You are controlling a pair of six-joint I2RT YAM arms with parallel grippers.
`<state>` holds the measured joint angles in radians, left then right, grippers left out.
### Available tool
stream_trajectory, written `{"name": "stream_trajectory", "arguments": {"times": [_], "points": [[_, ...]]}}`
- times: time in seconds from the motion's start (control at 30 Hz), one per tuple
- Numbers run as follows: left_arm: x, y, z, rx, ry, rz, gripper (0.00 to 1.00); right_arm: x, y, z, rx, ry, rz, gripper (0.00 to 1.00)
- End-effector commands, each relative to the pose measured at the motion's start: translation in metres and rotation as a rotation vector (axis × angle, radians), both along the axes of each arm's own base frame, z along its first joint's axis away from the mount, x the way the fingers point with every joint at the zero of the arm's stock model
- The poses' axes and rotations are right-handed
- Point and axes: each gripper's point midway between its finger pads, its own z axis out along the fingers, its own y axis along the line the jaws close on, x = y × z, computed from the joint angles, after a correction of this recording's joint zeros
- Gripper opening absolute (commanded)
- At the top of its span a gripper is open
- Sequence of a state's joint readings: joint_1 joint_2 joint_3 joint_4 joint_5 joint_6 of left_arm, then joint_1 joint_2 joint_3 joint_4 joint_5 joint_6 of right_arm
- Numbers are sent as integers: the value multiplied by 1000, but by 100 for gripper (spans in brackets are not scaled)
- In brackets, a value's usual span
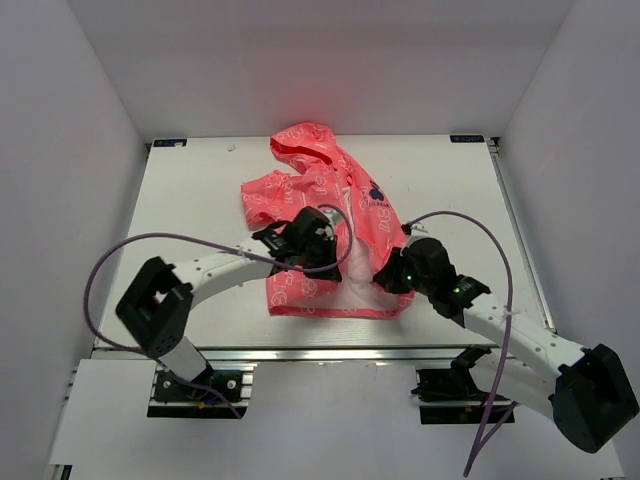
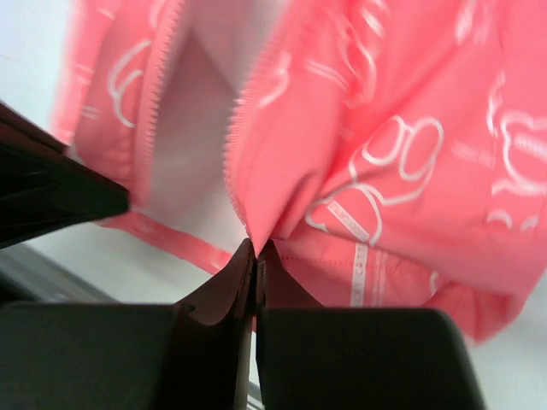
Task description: Zip up the jacket
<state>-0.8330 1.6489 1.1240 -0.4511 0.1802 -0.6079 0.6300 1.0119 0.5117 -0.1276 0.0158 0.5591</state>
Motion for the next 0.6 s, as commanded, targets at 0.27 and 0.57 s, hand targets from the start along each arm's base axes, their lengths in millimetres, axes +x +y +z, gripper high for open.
{"name": "stream_trajectory", "arguments": {"times": [0.27, 0.57], "points": [[-14, -29, 121, -607, -244, -204, 0, -6, 51, 101, 444, -351, 267, 0], [-19, -24, 119, -656, -231, -202, 0, -23, 58, 123, 520, -435, 385, 0]]}}
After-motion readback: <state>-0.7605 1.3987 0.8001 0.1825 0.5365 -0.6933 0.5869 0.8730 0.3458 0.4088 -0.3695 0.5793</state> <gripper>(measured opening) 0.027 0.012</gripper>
